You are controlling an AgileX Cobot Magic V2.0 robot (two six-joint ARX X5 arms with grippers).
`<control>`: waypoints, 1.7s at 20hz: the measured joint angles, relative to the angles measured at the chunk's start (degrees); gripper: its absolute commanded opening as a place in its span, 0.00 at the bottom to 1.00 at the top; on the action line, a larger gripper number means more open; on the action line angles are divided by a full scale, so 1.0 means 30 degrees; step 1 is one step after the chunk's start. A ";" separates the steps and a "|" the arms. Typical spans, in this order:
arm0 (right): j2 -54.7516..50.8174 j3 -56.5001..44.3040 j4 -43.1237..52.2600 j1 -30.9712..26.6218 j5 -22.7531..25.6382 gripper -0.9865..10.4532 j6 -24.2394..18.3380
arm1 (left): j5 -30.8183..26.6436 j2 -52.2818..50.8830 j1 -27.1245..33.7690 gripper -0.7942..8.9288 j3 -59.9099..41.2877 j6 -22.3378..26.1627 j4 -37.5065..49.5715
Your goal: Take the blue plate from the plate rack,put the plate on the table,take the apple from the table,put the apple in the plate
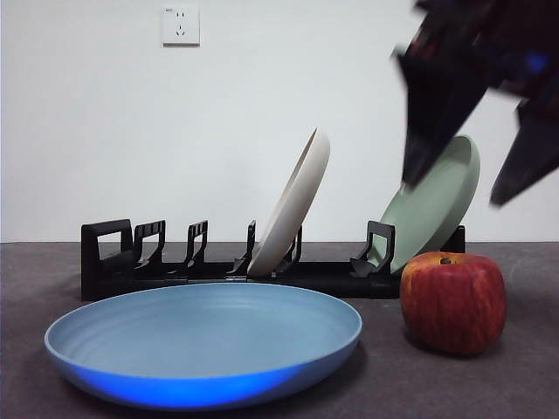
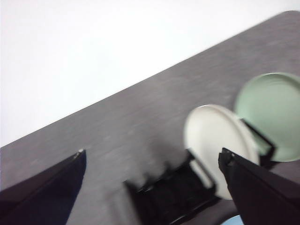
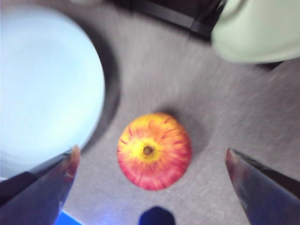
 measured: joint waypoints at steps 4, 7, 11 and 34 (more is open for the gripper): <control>0.3279 0.0007 0.0656 0.0656 0.0670 0.59 -0.0124 | 0.0000 -0.0787 0.1749 0.57 0.0000 0.0029 -0.1894; 0.5115 0.0007 0.1413 0.0619 0.0729 0.58 -0.0131 | 0.0138 -0.0962 0.2535 0.56 0.0000 0.0044 -0.3016; 0.5850 0.0007 0.1967 0.0634 0.0721 0.58 -0.0131 | 0.0517 -0.1246 0.4029 0.56 -0.1188 -0.0036 -0.4022; 0.5843 0.3373 0.3759 0.4947 -0.0299 0.07 -0.0117 | 0.0481 -1.4637 0.9362 0.56 -1.3719 -0.6156 -0.4080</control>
